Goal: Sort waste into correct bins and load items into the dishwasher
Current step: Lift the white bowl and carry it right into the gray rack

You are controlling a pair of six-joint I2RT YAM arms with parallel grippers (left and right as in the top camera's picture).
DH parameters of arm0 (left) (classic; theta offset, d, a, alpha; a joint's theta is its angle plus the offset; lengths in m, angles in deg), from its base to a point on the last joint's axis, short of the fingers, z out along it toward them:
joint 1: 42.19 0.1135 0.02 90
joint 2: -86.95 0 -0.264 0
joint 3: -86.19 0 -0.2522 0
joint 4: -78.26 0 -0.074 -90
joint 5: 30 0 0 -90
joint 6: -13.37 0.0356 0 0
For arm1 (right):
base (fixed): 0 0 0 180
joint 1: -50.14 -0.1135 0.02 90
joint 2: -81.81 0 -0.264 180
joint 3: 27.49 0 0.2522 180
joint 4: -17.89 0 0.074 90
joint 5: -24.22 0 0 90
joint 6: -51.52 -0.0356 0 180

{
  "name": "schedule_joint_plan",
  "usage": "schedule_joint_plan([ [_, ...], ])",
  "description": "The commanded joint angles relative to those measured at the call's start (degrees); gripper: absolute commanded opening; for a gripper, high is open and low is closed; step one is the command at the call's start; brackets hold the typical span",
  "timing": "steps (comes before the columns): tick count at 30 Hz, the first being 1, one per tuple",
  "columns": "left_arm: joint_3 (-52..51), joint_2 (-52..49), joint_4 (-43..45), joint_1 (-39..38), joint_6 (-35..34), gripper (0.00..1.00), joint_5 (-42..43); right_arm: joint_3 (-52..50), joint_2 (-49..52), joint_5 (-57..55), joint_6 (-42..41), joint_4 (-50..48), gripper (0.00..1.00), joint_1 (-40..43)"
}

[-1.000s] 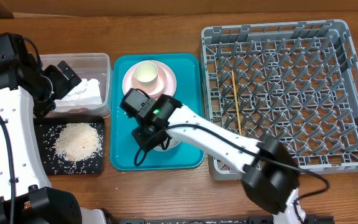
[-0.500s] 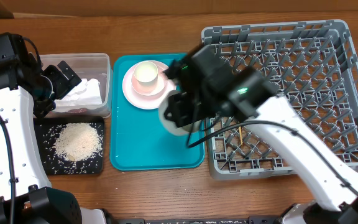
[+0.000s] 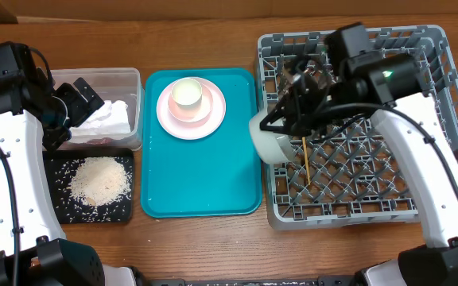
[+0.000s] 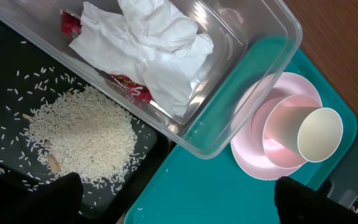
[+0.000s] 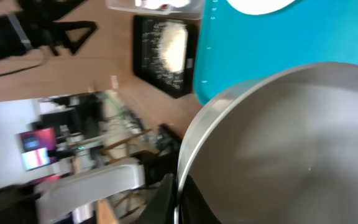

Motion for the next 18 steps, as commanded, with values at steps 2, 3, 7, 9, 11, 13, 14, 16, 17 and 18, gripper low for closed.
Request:
schedule_joint_plan([
  [2, 1.2, 0.5, 0.1, 0.2, 0.0, 1.00, 0.4, -2.5, -0.7, 8.4, 5.2, 0.4, 0.04, 4.3],
  [3, 1.2, 0.5, 0.1, 0.2, 0.0, 1.00, 0.4, -3.3, -0.7, 8.8, 5.5, 0.4, 0.04, 5.2],
  [7, 1.2, 0.5, 0.1, 0.2, 0.0, 1.00, 0.4, -6.6, -0.7, 14.4, 8.5, 0.6, 0.04, 8.4],
  [9, 1.2, 0.5, 0.1, 0.2, 0.0, 1.00, 0.4, -9.0, -0.7, 18.4, 10.8, 0.6, 0.04, 9.7],
  [11, 1.2, 0.5, 0.1, 0.2, 0.0, 1.00, 0.4, -11.8, -0.7, 22.1, 13.3, 0.7, 0.04, 10.5],
  [13, 1.2, 0.5, 0.1, 0.2, 0.0, 1.00, 0.4, -15.2, -0.7, 25.8, 16.1, 0.7, 0.04, 10.8],
  [14, 1.2, 0.5, 0.1, 0.2, 0.0, 1.00, 0.4, -17.1, -0.7, 27.6, 17.7, 0.7, 0.04, 10.8],
  [16, 1.2, 0.5, 0.1, 0.2, 0.0, 1.00, 0.4, -21.1, -0.7, 30.8, 20.9, 0.6, 0.04, 10.8],
  [17, 1.2, 0.5, 0.1, 0.2, 0.0, 1.00, 0.4, -23.1, -0.7, 31.9, 22.7, 0.6, 0.04, 10.9],
  [18, 1.2, 0.5, 0.1, 0.2, 0.0, 1.00, 0.4, -25.0, -0.7, 32.6, 24.2, 0.6, 0.04, 11.1],
])
